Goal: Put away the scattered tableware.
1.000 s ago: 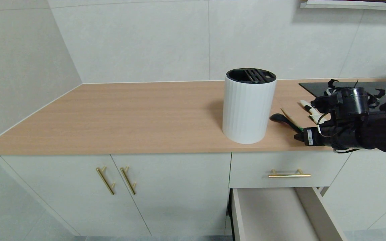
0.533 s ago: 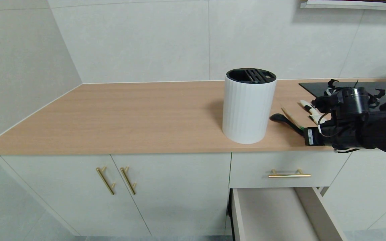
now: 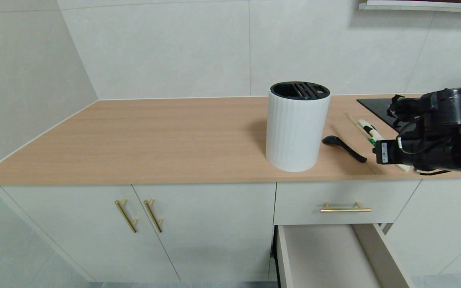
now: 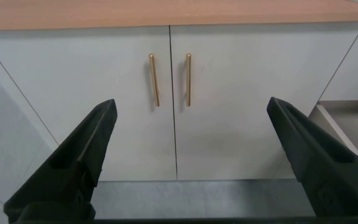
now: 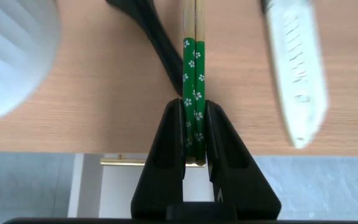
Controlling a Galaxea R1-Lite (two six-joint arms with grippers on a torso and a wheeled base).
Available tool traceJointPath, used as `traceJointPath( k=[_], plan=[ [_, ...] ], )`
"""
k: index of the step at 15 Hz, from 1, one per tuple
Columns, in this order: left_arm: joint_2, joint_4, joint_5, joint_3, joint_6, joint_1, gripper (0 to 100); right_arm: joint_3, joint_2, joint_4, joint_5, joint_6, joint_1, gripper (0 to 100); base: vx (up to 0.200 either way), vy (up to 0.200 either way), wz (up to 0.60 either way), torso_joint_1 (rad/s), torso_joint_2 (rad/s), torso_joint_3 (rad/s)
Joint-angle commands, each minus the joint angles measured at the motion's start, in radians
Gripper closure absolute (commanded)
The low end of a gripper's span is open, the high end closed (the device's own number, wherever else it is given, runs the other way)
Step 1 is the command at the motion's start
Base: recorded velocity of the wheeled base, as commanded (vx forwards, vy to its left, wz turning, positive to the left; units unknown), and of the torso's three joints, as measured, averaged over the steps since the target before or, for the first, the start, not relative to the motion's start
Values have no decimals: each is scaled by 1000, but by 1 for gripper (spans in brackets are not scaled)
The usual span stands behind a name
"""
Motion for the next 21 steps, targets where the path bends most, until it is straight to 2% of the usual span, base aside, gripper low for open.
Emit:
traceJointPath(
  k=[1,3,5,6,11,13,21],
  plan=[
    [0,0,0,0,0,1,0,18,-126,48,2,-2,2,100,0,0,0,0,0,0],
    [0,0,0,0,0,0,0,15,-205,148,19,-4,2,100,0,0,0,0,0,0],
    [0,0,0,0,0,0,0,25,-326,236,177,-10,2,100,0,0,0,0,0,0],
    [0,0,0,0,0,0,0,18,-361,291,205,-13,2,100,0,0,0,0,0,0],
    [0,0,0,0,0,1,0,12,-464,506,208,-137,11,100,0,0,0,0,0,0],
    [0,0,0,0,0,1,0,12,-471,535,211,-157,19,100,0,0,0,0,0,0],
    [0,0,0,0,0,1,0,21,-475,699,209,-180,217,100,0,0,0,0,0,0]
  ],
)
